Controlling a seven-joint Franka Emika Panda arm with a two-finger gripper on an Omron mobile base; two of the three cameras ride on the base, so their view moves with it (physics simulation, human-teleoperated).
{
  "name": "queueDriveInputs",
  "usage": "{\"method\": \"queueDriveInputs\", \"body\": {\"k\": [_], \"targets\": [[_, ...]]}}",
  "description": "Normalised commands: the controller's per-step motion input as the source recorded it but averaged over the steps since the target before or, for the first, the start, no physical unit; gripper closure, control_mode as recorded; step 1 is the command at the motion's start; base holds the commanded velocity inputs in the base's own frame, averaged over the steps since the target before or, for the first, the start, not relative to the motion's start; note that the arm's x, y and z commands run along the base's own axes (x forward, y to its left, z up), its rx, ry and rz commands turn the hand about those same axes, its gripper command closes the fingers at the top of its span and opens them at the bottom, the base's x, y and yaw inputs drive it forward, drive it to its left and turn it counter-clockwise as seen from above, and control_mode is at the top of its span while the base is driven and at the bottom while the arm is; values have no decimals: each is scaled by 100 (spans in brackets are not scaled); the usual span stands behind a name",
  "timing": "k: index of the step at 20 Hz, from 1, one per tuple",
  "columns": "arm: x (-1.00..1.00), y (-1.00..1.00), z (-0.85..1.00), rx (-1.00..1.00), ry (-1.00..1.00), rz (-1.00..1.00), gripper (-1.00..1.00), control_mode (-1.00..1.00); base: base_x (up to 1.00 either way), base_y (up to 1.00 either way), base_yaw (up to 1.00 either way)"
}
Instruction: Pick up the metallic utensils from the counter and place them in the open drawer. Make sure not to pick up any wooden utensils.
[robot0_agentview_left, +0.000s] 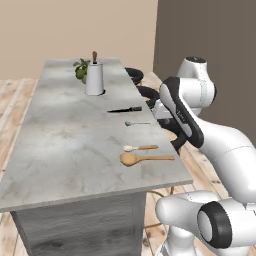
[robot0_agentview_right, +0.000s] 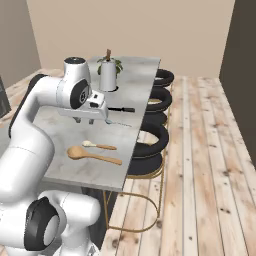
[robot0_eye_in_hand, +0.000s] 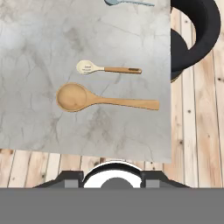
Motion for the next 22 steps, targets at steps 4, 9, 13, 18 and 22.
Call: {"method": "queueDriveInputs", "body": {"k": [4, 9, 13, 18, 22], "targets": [[0, 0, 0, 0, 0, 0, -100, 100, 0, 0, 0], [0, 0, 0, 0, 0, 0, -100, 100, 5, -21, 9], [0, 0, 0, 0, 0, 0, -100, 100, -28, -63, 15], [0, 0, 0, 0, 0, 0, -100, 100, -28, -78, 8], [0, 0, 0, 0, 0, 0, -100, 100, -5, -84, 24]]}}
